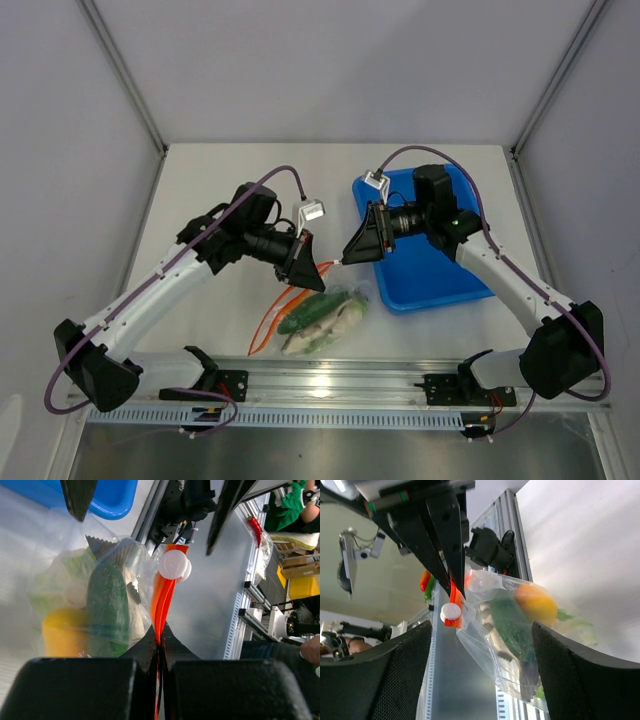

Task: Place the food in the zip-top bag and seal the zipper
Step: Zip the zipper food storage bag at the center of the board.

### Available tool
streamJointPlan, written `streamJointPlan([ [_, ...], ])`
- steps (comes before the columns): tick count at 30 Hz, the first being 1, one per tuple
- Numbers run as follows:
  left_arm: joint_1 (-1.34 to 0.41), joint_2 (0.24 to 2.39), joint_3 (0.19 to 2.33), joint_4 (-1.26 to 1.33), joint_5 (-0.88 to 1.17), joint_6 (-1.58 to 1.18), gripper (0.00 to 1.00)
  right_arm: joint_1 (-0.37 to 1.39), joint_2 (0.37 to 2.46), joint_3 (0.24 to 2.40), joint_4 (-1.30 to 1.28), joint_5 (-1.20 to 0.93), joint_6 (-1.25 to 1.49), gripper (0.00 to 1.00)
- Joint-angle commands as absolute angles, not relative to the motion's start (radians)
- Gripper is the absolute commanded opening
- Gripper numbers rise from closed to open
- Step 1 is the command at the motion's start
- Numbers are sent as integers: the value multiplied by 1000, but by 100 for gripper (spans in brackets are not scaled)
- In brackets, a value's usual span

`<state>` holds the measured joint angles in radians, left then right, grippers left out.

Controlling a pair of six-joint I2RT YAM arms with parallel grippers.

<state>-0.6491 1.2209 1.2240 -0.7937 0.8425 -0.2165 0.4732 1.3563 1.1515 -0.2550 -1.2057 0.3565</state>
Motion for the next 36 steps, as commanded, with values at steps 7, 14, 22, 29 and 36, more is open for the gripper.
streamJointPlan([
  [7,-629,1232,1241,-701,980,-219,1,546,1330,1126,-195,-1238,282,67],
  [14,-623,1249,1239,-690,999,-222,1,558,1336,1111,-221,-1253,261,44],
  [22,-621,1262,1241,-710,960,-209,1,583,1359,1132,-186,-1206,308,0],
  [29,-624,1270,1239,-747,813,-193,6,588,1387,1203,-300,-1203,290,0],
  [36,-646,1238,1229,-730,663,-202,47,588,1394,1223,-291,-1193,368,0],
])
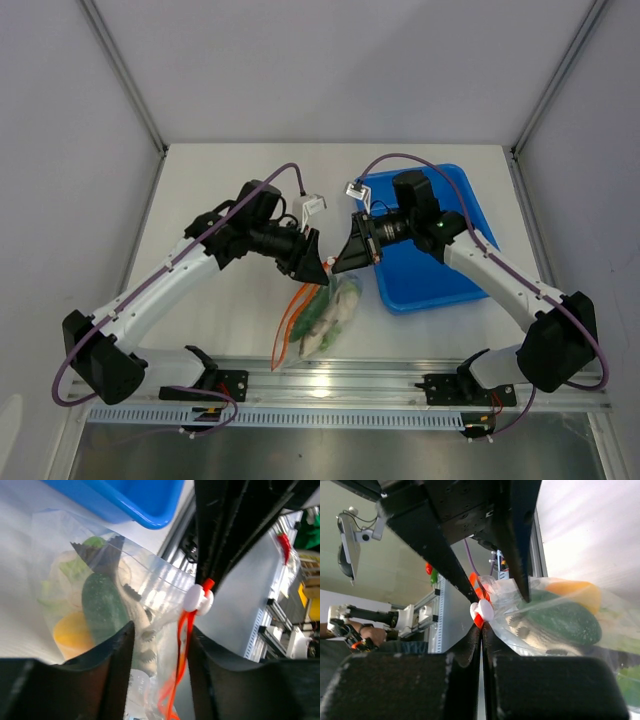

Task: Place the food in the zip-top bag and seal the zipper
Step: Zip the zipper food storage bag at the center of the board.

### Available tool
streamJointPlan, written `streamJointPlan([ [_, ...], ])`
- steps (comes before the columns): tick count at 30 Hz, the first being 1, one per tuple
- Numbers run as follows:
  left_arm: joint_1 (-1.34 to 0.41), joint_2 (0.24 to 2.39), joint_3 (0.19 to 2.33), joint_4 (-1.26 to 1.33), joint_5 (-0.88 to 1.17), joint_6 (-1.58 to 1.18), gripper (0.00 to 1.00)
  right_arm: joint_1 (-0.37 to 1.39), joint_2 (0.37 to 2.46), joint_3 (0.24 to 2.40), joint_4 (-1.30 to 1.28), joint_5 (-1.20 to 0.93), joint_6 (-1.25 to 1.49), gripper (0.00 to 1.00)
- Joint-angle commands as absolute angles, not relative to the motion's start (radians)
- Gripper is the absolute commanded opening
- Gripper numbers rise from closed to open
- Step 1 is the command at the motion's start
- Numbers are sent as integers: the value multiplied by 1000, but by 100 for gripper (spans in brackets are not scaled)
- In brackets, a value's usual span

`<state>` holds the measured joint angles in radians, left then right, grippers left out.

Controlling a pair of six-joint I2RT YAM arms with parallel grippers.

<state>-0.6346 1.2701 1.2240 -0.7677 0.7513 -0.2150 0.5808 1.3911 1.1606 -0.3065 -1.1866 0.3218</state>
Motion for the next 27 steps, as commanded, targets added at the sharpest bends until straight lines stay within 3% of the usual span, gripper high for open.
streamJointPlan([
  [1,-658,1238,1232,-727,634,-206,49,588,1403,1230,-290,-1193,385,0],
  [4,-686,1239,1230,-706,601,-216,55,591,1419,1244,-293,-1184,405,0],
  [11,-750,1261,1224,-681,522,-239,55,595,1473,1310,-360,-1131,416,0],
  [13,-752,1259,1212,-678,509,-247,47,595,1479,1318,-371,-1121,416,0],
  [14,-752,1259,1204,-681,514,-244,25,597,1480,1319,-373,-1117,414,0],
  [15,-752,1259,1204,-686,521,-242,16,597,1480,1321,-377,-1112,410,0],
  [17,-752,1249,1187,-687,537,-236,1,597,1483,1322,-414,-1104,365,11],
  [18,-752,1241,1180,-686,557,-232,0,595,1488,1319,-435,-1101,330,30],
  [19,-752,1235,1175,-689,561,-229,1,595,1489,1318,-448,-1098,306,36],
  [22,-743,1194,1167,-706,586,-203,1,595,1494,1310,-514,-1118,180,47],
  [27,-733,1184,1167,-710,632,-192,0,595,1468,1266,-469,-1176,155,50],
])
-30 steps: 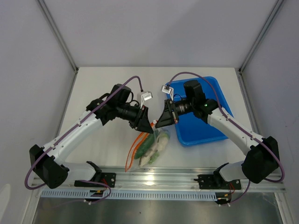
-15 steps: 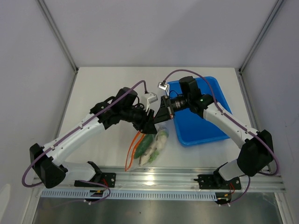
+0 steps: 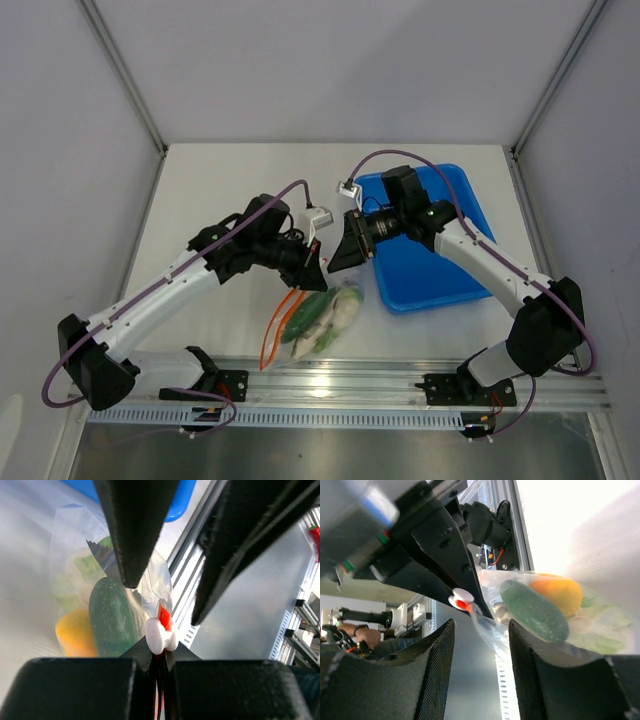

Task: Place the food in the zip-top bag and seal the zipper
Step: Zip the zipper food storage bag at the center of the board.

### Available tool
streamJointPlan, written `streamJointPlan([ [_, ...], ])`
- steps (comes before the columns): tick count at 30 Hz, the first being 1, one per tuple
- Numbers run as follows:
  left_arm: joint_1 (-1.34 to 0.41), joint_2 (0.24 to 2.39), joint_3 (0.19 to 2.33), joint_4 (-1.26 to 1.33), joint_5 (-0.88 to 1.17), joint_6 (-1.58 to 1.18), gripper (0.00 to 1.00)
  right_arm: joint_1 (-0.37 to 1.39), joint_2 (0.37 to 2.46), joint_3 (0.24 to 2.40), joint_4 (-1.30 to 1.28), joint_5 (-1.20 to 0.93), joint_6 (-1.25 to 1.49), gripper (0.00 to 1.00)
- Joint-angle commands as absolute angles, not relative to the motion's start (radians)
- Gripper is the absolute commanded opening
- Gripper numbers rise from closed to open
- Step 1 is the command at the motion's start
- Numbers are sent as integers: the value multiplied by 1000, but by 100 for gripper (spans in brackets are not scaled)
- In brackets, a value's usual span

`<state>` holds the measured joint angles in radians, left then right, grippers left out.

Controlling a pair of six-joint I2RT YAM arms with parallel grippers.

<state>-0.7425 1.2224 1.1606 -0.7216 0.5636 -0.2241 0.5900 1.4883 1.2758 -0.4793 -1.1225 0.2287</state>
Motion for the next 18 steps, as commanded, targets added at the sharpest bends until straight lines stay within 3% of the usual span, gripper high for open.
streamJointPlan([
  [1,-732,1181,1169,-707,644,-192,1,595,1465,1258,-460,-1184,156,50],
  [12,-724,1193,1184,-693,735,-193,1,624,1468,1218,-296,-1213,252,38],
  [15,-723,1204,1200,-696,755,-189,1,637,1473,1209,-267,-1212,279,29],
  [18,-723,1213,1207,-709,753,-184,1,643,1479,1207,-242,-1224,304,1],
])
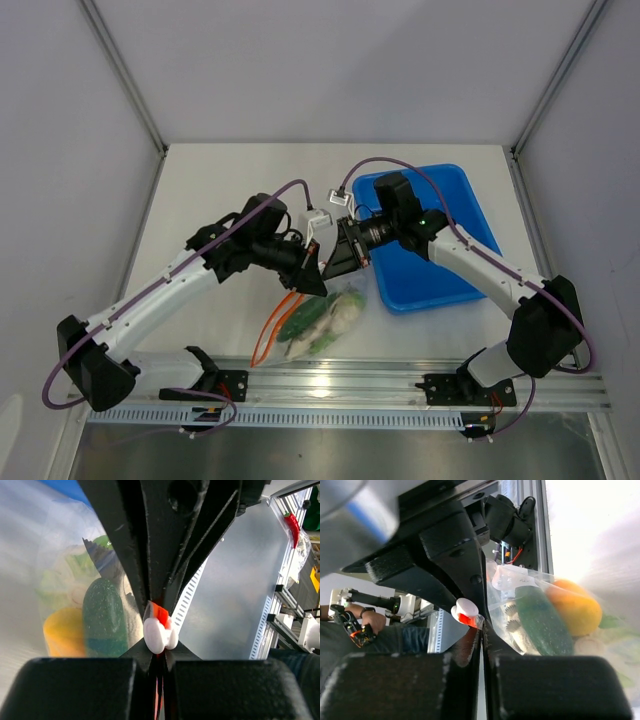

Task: Place the food in the zip-top bag and seal the zipper
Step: Zip the zipper food storage bag at the center of the board.

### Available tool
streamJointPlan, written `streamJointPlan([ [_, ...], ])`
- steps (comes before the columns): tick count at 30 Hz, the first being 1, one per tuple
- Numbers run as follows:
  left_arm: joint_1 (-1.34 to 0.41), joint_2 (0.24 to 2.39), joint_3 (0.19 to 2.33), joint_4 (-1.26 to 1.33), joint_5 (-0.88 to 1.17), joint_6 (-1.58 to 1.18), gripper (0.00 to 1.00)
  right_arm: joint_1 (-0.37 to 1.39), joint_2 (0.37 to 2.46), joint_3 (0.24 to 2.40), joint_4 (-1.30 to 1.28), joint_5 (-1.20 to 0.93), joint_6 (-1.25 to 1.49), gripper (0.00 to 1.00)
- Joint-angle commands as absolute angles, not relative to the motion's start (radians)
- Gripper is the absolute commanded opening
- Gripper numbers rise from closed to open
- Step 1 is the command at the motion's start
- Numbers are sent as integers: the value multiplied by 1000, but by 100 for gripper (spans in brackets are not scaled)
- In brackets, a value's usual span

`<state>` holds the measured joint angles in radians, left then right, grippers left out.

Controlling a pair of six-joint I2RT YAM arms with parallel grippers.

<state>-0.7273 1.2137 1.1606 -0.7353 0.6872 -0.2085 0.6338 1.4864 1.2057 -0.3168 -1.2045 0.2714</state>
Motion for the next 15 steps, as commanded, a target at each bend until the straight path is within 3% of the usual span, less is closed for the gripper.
streamJointPlan([
  [1,-723,1210,1206,-712,749,-184,1,644,1476,1207,-241,-1227,316,0],
  [2,-719,1210,1206,-721,741,-184,1,646,1471,1206,-229,-1229,321,0],
  [4,-713,1204,1201,-724,735,-192,12,646,1457,1200,-232,-1207,334,0],
  [5,-710,1187,1194,-726,729,-196,21,646,1456,1198,-236,-1204,331,0],
  [6,-710,1175,1181,-721,701,-205,45,646,1448,1195,-241,-1201,333,0],
  [8,-709,1126,1155,-707,677,-212,57,646,1442,1189,-253,-1180,333,0],
  [12,-709,1037,1126,-681,569,-238,67,646,1425,1169,-239,-1163,357,0],
  [15,-707,994,1137,-690,444,-253,66,646,1416,1169,-244,-1144,376,0],
])
